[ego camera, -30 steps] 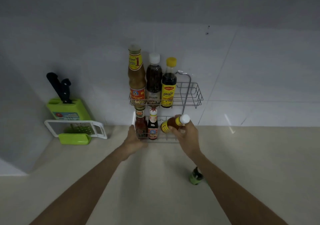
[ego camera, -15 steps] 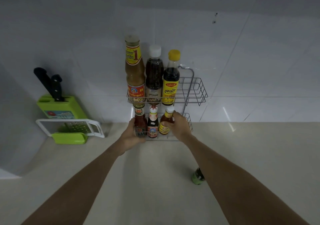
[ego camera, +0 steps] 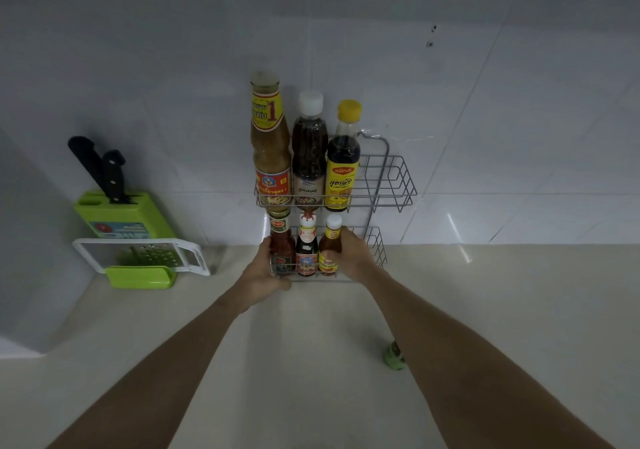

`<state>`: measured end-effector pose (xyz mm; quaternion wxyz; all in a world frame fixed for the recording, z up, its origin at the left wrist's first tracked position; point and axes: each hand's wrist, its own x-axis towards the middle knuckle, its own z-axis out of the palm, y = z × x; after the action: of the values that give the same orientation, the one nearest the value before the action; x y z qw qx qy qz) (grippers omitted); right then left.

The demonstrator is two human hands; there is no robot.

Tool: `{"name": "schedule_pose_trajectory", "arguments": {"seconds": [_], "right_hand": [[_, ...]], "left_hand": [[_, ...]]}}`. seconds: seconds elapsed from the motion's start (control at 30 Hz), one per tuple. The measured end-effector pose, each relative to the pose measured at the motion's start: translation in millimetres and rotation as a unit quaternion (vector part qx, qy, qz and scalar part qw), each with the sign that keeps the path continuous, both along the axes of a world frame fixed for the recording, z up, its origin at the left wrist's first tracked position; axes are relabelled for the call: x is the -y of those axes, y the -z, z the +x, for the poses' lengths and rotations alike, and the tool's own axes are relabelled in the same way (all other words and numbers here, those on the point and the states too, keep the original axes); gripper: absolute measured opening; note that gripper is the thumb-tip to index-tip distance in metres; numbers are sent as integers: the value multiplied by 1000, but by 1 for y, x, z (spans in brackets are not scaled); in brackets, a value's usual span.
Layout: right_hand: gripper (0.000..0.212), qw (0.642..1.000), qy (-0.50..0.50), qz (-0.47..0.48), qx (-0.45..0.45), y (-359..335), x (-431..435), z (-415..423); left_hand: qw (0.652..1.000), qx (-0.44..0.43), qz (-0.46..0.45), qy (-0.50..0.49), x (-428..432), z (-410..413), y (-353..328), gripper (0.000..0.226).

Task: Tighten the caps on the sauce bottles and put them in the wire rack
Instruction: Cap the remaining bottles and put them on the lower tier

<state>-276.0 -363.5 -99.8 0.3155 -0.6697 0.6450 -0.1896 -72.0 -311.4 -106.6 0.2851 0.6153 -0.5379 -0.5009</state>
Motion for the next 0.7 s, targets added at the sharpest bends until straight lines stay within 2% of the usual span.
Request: {"name": "schedule_pose_trajectory", "arguments": {"seconds": [0.2, 0.27, 0.37, 0.43, 0.5, 0.57, 0.7], "right_hand": [[62, 999, -4, 52, 10, -13, -12, -11], [62, 999, 0, 48, 24, -20, -18, -24], [48, 999, -8, -22, 47, -31, -38, -61], [44, 995, 23, -85, 46, -31, -58, -90], [44, 995, 51, -83, 34, -20, -81, -119], [47, 999, 40, -31, -13, -4, -105, -143], [50, 982, -88, 76, -149, 33, -147, -172]], "left_hand": [[999, 31, -26, -7, -8, -7, -13, 94], [994, 55, -71, -57, -15, -16, -17, 84], [968, 81, -154, -178, -32, -37, -14, 67], [962, 90, -177, -189, -48, -54, -5, 62], [974, 82, -152, -147, -64, -75, 3, 65], [988, 68, -126, -60, -79, -96, 12, 67], [987, 64, -59, 138, -100, -138, 23, 74]]}}
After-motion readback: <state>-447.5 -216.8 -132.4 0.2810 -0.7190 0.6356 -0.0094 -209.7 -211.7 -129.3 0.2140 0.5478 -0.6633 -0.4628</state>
